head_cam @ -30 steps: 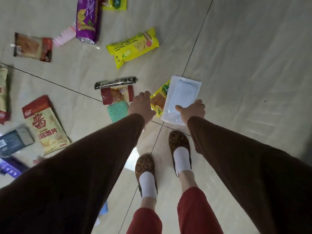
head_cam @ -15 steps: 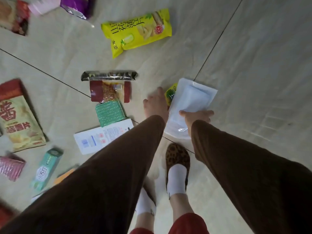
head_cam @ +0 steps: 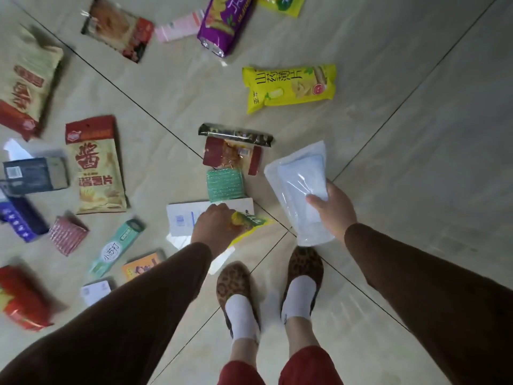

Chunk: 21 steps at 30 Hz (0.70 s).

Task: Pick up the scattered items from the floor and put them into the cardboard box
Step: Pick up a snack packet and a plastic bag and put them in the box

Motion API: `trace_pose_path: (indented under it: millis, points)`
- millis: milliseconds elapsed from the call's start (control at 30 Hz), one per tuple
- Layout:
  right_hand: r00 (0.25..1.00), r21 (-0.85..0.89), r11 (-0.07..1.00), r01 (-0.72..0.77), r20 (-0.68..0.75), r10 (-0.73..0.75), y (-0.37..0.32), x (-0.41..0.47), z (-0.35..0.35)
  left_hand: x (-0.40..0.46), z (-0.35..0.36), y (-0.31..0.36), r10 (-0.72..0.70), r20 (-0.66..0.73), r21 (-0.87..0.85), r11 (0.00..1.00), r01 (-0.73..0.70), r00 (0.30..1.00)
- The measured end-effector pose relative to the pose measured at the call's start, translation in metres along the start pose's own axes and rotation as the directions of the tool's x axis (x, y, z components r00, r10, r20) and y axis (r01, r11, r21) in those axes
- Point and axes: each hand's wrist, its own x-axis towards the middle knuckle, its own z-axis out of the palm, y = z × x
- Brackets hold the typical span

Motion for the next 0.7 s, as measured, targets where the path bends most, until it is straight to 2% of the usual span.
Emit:
trace_pose_path:
  millis: [67,133,233,333,533,633,700]
  points:
    - [0.994,-0.129,0.986,0.102,0.043,-0.098,-0.025,0.002,0.015,-0.005,-0.007,-0.037,0.050,0.009,0.080,0.996,-0.051,0.999]
    - [0.974,-0.290,0.929,0.228,0.077,-0.215,-0.052,0.008,0.034,-0.004,-0.006,-0.069,0.081,0.027,0.136,0.987,-0.084,0.996]
    - [0.900,-0.525,0.733,0.433,0.205,-0.385,-0.089,0.018,0.066,0.004,0.000,-0.096,0.122,0.032,0.201,0.971,-0.126,0.992]
    - [0.834,-0.582,0.602,0.547,0.315,-0.453,-0.117,0.030,0.102,0.013,0.012,-0.103,0.163,-0.020,0.214,0.965,-0.155,0.986]
    - [0.770,-0.628,0.447,0.637,0.480,-0.421,-0.129,0.047,0.163,0.019,0.050,-0.120,0.096,-0.115,0.240,0.969,-0.066,0.989]
    - [0.762,-0.703,0.336,0.627,0.464,-0.451,-0.116,0.052,0.174,0.018,0.061,-0.129,0.120,-0.175,0.263,0.962,-0.071,0.977]
    - [0.785,-0.749,0.335,0.572,0.380,-0.490,-0.108,0.054,0.177,0.020,0.063,-0.130,0.140,-0.195,0.281,0.956,-0.082,0.971]
